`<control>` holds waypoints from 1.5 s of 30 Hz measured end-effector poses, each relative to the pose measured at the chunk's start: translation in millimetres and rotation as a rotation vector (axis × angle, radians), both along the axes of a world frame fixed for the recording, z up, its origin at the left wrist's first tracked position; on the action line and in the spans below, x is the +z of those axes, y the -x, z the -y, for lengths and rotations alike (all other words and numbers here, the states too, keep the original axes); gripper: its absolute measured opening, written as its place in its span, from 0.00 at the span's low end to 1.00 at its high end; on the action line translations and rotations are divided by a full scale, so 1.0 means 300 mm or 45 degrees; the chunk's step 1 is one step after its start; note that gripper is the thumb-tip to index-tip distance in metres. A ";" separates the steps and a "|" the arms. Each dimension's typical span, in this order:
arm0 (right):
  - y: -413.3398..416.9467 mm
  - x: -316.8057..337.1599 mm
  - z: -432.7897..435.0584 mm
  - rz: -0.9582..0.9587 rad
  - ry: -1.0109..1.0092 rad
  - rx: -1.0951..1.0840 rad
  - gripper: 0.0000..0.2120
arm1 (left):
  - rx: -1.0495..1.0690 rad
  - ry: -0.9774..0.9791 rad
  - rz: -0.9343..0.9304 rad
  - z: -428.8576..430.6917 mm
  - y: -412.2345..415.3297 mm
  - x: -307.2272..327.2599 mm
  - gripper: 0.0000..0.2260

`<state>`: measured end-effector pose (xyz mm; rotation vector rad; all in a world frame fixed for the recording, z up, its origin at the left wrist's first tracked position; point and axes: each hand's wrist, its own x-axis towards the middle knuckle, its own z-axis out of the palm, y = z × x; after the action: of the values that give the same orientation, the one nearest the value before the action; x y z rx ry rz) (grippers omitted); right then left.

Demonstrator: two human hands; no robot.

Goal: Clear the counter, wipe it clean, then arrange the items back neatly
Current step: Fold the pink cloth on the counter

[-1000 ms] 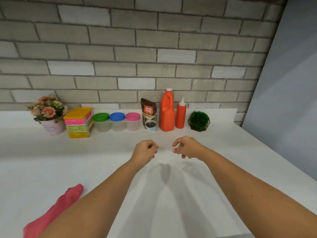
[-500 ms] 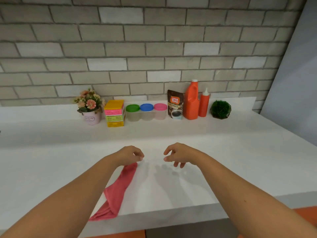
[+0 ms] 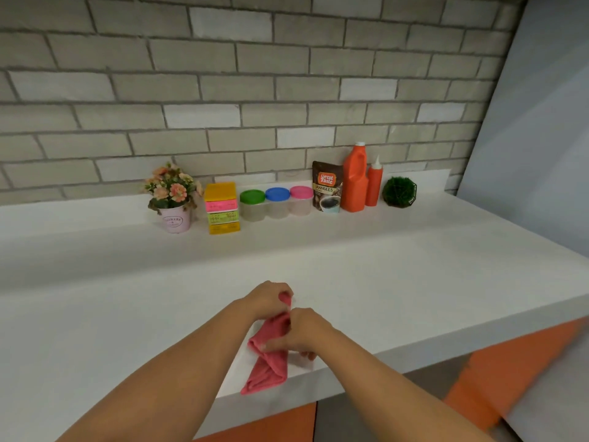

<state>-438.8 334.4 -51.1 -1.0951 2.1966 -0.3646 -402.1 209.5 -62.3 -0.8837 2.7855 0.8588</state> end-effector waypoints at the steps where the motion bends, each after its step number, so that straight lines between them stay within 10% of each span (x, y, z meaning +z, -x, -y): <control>1: -0.017 -0.008 0.002 -0.060 0.025 -0.019 0.34 | 0.044 -0.047 -0.045 -0.003 0.003 -0.005 0.18; 13: -0.070 -0.029 0.051 -0.115 0.168 -0.054 0.12 | 0.559 -0.292 -0.478 -0.010 -0.093 0.010 0.18; 45: -1.522 -0.020 0.836 0.014 0.213 0.532 0.19 | 1.080 -0.106 -0.554 0.671 -1.716 0.021 0.21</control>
<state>17.7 83.7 -57.1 -1.5980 1.8880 -0.3690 112.7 8.1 -56.0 -2.1470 2.6088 1.3843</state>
